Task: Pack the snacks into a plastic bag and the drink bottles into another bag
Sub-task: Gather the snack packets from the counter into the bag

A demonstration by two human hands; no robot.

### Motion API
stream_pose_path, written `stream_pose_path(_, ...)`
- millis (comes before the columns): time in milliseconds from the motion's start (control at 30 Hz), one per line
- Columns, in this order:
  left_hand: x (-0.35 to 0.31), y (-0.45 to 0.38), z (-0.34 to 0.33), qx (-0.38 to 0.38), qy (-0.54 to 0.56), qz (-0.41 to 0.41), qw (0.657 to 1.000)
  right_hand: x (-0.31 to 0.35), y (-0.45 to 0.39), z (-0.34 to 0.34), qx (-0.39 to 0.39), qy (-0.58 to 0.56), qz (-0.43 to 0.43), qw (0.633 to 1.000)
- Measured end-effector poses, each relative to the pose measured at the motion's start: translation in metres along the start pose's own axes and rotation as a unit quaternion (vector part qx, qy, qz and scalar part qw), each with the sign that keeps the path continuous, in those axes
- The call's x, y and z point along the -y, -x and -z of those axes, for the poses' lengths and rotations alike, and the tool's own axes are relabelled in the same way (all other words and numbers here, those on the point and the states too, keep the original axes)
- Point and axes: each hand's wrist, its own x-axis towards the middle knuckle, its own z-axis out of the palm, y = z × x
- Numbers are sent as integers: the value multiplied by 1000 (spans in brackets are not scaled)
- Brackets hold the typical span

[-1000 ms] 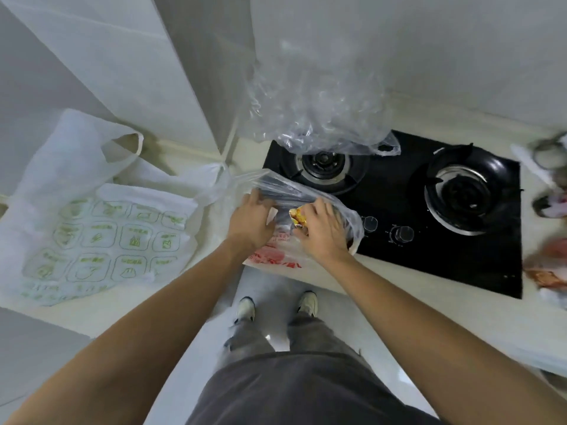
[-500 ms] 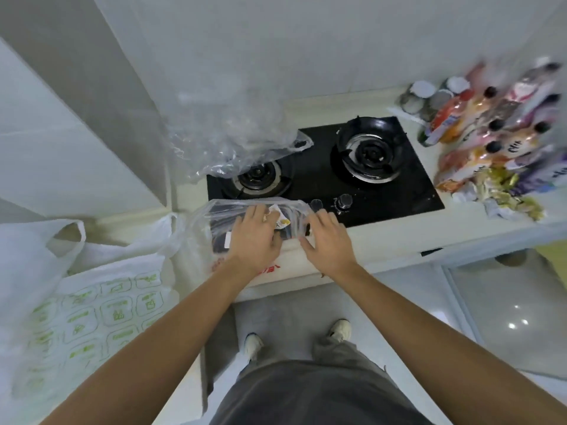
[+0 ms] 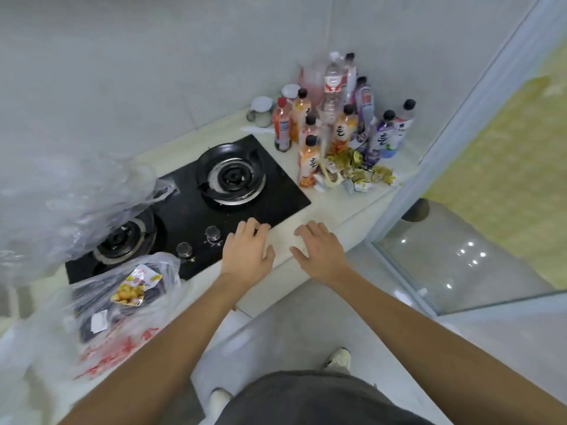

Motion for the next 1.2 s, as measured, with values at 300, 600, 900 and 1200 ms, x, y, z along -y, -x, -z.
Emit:
stream_pose_path(300, -119, -88, -30, 52, 10, -26, 998, -154, 0, 72, 35, 7, -83, 996)
stream_pose_path(600, -176, -193, -69, 75, 56, -57, 994, -253, -56, 89, 90, 24, -159, 983)
stream_pose_path(900, -210, -308, -118, 142, 85, -67, 984, -340, -139, 82, 150, 55, -167, 973)
stream_pose_path(1200, -232, -356, -148, 204, 11, -24, 979, -388, -204, 59, 203, 65, -133, 968)
